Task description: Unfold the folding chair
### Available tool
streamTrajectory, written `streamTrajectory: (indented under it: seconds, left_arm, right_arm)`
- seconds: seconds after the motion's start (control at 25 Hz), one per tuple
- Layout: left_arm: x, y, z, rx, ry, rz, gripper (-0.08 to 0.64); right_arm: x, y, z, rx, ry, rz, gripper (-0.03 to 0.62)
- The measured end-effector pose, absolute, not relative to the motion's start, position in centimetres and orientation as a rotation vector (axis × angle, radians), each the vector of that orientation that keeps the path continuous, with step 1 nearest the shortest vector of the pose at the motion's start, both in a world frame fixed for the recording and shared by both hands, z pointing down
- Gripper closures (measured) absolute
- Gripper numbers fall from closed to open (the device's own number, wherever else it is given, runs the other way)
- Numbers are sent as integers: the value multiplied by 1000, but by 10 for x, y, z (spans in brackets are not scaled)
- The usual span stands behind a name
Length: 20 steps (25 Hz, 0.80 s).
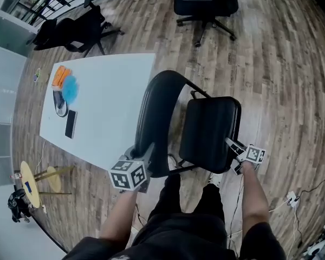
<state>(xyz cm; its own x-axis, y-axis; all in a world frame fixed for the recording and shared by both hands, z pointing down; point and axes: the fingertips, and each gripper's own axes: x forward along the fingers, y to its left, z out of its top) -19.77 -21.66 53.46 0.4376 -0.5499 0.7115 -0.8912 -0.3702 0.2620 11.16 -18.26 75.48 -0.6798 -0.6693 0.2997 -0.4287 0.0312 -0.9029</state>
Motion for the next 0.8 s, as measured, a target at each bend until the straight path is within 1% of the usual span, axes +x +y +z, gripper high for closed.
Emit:
streamTrajectory:
  seconds: [0.2,0.44,0.8]
  left_arm:
    - [-158,-207,549,2077,-1174,661,474]
    - [-120,-200,572,2105,-1121,600,483]
    - [-79,-197,606,2129,-1098,615,486]
  right_arm:
    - [162,-166,787,-1024,1973,-1761,400]
    - [225,-150,834,-849,1931,-1739,397]
    - [285,-138,903,-694,1874,-1697,396]
